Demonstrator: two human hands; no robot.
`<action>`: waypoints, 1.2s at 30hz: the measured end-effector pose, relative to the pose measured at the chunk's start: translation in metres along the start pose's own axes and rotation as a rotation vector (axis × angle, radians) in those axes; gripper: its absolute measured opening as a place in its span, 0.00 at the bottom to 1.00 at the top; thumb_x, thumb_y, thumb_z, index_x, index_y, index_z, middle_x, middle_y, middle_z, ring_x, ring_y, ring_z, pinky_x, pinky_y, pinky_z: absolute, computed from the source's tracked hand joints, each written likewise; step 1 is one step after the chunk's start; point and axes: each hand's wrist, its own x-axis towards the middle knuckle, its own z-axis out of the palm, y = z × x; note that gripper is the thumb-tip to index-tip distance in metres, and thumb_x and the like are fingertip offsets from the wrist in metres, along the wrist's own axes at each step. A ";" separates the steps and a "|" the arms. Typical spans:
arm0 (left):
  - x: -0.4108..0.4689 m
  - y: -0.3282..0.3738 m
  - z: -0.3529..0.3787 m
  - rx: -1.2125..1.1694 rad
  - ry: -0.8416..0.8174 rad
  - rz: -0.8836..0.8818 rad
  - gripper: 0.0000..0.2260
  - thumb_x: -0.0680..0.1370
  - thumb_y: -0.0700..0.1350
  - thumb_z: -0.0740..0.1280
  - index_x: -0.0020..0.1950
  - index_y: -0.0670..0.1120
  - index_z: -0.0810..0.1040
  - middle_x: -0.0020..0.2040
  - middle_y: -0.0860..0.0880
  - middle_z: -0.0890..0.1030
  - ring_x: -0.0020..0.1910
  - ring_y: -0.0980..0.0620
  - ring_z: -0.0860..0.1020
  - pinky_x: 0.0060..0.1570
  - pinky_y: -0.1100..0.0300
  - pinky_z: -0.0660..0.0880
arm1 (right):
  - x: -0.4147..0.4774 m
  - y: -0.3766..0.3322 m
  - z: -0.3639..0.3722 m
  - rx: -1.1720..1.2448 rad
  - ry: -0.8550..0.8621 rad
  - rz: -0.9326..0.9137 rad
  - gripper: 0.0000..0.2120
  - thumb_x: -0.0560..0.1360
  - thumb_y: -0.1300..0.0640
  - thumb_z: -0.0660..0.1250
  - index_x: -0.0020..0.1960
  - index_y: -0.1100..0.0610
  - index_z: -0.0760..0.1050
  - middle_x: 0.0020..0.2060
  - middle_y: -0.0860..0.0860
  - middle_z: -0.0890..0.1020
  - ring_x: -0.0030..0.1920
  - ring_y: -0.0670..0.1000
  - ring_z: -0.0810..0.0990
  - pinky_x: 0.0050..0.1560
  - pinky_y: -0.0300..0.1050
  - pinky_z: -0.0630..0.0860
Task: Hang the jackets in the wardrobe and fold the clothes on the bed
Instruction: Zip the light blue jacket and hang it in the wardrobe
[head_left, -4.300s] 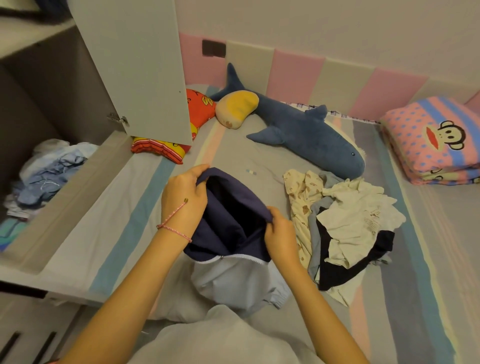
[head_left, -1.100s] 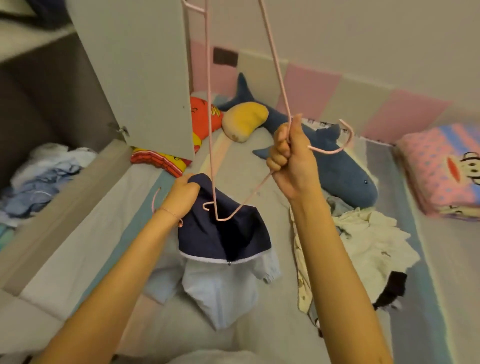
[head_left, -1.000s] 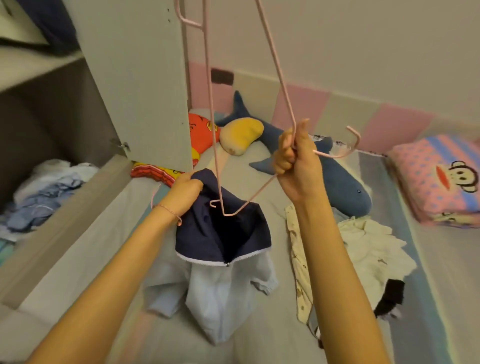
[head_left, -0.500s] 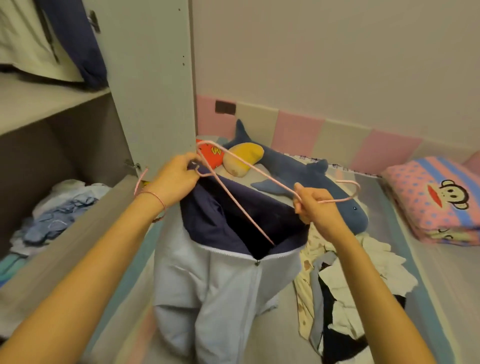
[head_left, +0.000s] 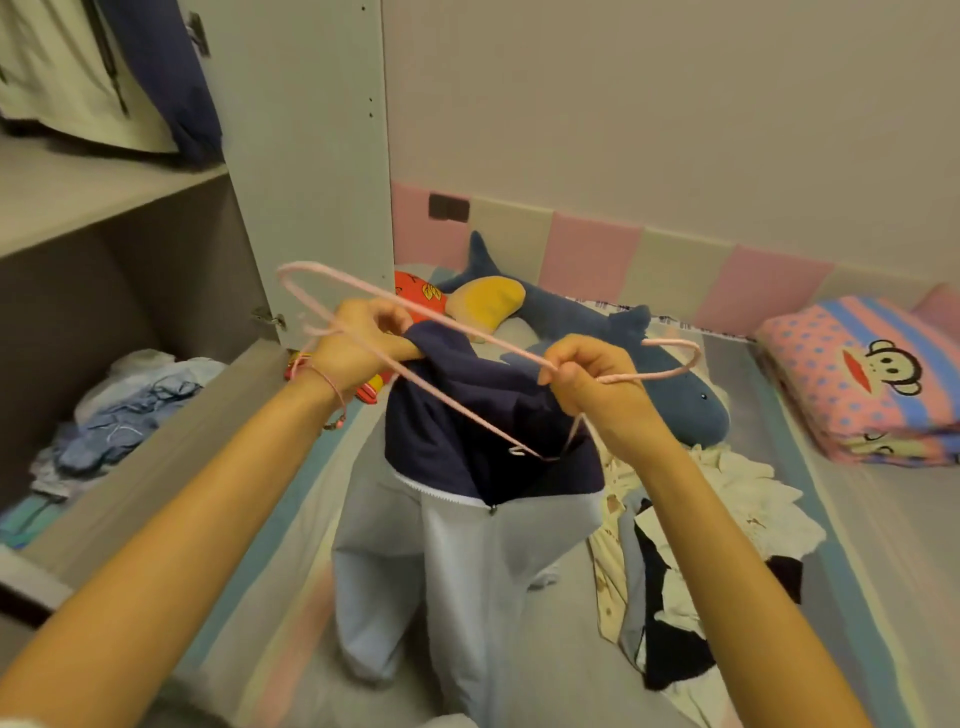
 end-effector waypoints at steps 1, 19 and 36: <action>-0.001 0.002 0.003 0.011 -0.038 -0.002 0.13 0.70 0.27 0.66 0.32 0.42 0.71 0.19 0.54 0.72 0.19 0.61 0.69 0.21 0.67 0.67 | 0.002 -0.002 0.006 -0.011 -0.042 0.003 0.12 0.73 0.60 0.63 0.34 0.49 0.79 0.25 0.43 0.76 0.26 0.40 0.69 0.29 0.30 0.65; -0.003 -0.027 -0.047 0.601 0.217 0.034 0.03 0.73 0.37 0.67 0.43 0.43 0.74 0.39 0.45 0.74 0.35 0.45 0.74 0.28 0.61 0.68 | -0.013 0.017 -0.010 -0.452 -0.053 0.188 0.12 0.77 0.53 0.64 0.35 0.49 0.78 0.27 0.41 0.76 0.31 0.44 0.75 0.33 0.34 0.71; 0.000 -0.035 -0.044 0.554 0.094 -0.068 0.03 0.75 0.33 0.65 0.45 0.40 0.74 0.33 0.40 0.78 0.30 0.45 0.80 0.32 0.57 0.78 | -0.028 0.055 0.006 -0.818 -0.258 0.276 0.15 0.79 0.46 0.58 0.49 0.55 0.78 0.37 0.46 0.78 0.36 0.45 0.75 0.39 0.35 0.73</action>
